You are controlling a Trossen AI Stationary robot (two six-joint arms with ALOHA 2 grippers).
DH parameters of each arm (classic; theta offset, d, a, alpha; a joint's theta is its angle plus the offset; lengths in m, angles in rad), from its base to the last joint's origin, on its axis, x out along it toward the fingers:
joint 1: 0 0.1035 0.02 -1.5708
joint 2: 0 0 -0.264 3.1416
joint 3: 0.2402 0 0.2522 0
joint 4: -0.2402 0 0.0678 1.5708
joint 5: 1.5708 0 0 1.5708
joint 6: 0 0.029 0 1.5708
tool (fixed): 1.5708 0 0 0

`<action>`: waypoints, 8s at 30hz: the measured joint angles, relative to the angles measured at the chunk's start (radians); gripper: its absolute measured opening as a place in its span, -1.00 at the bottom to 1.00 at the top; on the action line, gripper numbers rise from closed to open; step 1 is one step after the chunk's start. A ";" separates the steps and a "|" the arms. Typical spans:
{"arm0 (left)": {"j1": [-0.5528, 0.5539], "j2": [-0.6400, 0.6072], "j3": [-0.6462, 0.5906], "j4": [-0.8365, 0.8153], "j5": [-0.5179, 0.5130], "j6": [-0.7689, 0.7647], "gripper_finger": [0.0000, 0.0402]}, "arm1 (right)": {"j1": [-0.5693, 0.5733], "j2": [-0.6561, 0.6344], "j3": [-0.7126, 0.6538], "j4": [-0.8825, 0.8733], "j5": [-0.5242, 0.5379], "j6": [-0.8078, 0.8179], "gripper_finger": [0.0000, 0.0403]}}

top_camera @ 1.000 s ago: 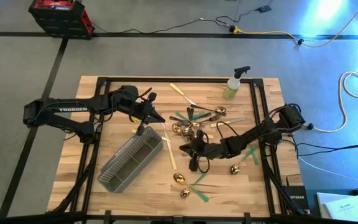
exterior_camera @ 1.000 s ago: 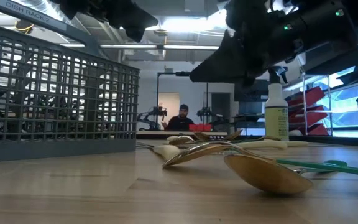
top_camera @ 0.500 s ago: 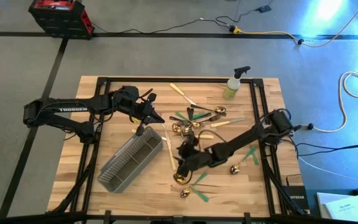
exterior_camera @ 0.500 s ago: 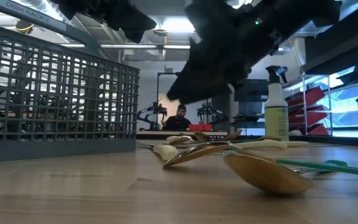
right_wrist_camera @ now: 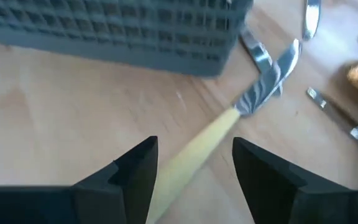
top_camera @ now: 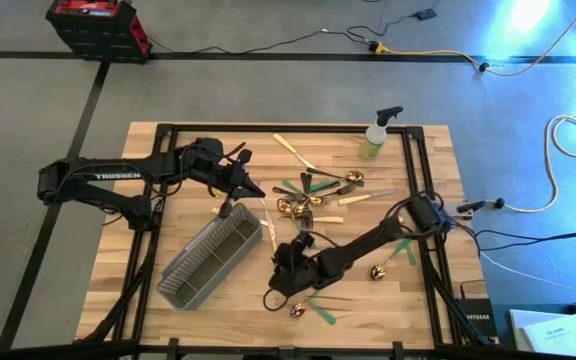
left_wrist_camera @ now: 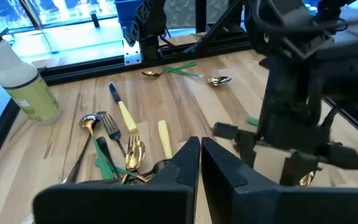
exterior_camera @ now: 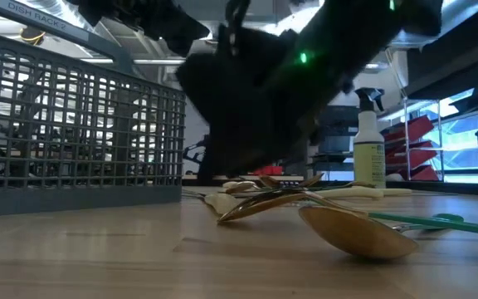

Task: Sort silverware
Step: Put the table knife into the silverware tray

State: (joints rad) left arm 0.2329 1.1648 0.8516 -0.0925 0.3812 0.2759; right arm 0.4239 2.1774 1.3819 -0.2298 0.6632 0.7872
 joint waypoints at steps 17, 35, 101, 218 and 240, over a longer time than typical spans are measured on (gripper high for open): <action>0.000 0.000 0.000 0.005 0.000 0.005 -1.00 | -0.006 0.026 0.002 -0.052 0.013 0.025 -0.58; 0.000 0.000 0.000 0.007 0.000 0.004 -1.00 | -0.006 0.020 0.001 -0.078 -0.024 -0.062 -0.99; 0.000 -0.002 0.000 -0.009 0.000 0.022 -1.00 | 0.107 -0.216 -0.522 0.637 0.164 -0.064 0.45; 0.001 -0.003 0.001 -0.002 0.000 0.034 -1.00 | -0.195 -0.039 0.124 -0.531 -0.493 -0.186 -0.82; 0.001 -0.003 0.001 -0.001 0.000 0.018 -1.00 | -0.209 -0.160 0.124 -0.638 -0.402 -0.110 -0.83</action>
State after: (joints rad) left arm 0.2337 1.1622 0.8524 -0.0936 0.3813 0.2935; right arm 0.2150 2.0170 1.5063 -0.8676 0.2616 0.6771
